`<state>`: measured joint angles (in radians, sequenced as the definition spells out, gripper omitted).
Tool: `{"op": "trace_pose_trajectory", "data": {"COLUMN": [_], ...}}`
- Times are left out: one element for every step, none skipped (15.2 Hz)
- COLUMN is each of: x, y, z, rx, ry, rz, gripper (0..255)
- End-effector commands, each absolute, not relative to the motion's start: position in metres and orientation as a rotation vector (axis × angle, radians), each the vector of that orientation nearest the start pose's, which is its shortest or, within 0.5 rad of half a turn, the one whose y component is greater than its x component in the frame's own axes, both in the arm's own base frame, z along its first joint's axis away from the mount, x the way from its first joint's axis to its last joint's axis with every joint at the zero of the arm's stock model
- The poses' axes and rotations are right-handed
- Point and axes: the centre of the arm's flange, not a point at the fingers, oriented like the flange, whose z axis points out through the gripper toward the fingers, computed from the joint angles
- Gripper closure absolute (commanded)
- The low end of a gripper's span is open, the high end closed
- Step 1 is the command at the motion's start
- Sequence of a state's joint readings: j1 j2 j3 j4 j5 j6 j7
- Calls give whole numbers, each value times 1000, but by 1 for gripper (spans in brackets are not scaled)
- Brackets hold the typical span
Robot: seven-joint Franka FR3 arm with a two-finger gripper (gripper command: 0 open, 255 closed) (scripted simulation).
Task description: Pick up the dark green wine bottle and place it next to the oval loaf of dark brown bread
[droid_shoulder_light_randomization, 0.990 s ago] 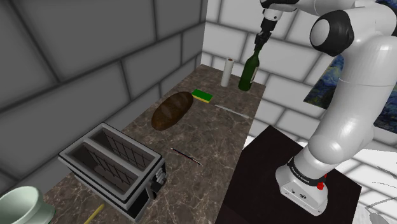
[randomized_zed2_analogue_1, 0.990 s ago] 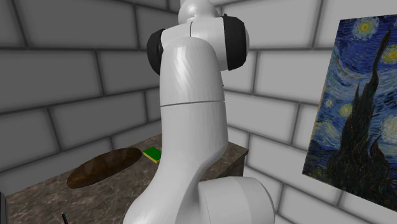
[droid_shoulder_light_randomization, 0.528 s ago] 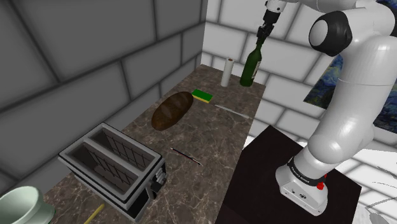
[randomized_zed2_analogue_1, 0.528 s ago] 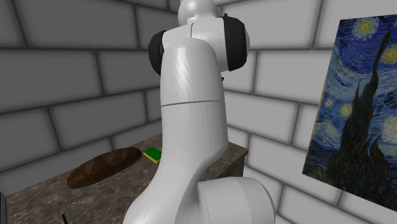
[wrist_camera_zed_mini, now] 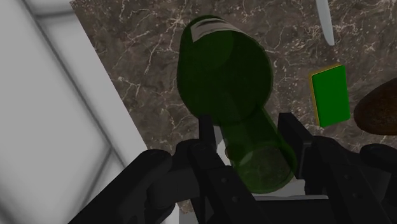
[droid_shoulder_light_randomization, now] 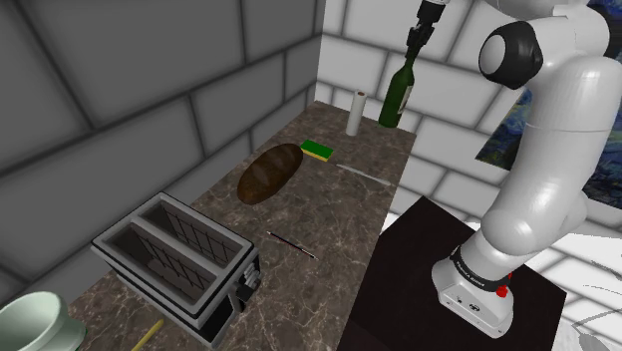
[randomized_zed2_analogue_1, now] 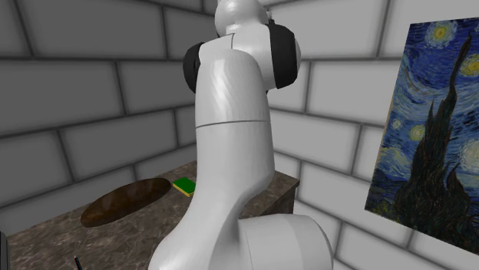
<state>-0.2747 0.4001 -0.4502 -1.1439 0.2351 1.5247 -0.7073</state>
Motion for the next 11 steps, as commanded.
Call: {"op": "trace_pose_trajectory", "data": {"x": [550,550,550,550,550,549,549,548,547,547,546], "y": [-365,-365,-365,-365,-352,-339,-325,-312,-299,-286,-273], "z": [605,611,616,621,621,621,621,621,621,621,621], "rx": [-3101,-3101,-3101,-3101,-3101,-3101,-3101,-3101,-3101,-3101,-3101], "ry": [-44,-44,-44,-44,-44,-44,-44,-44,-44,-44,-44], "rz": [-83,-83,-83,-83,-83,-83,-83,-83,-83,-83,-83], "gripper": [255,255,255,255,255,255,255,255,255,255,255]}}
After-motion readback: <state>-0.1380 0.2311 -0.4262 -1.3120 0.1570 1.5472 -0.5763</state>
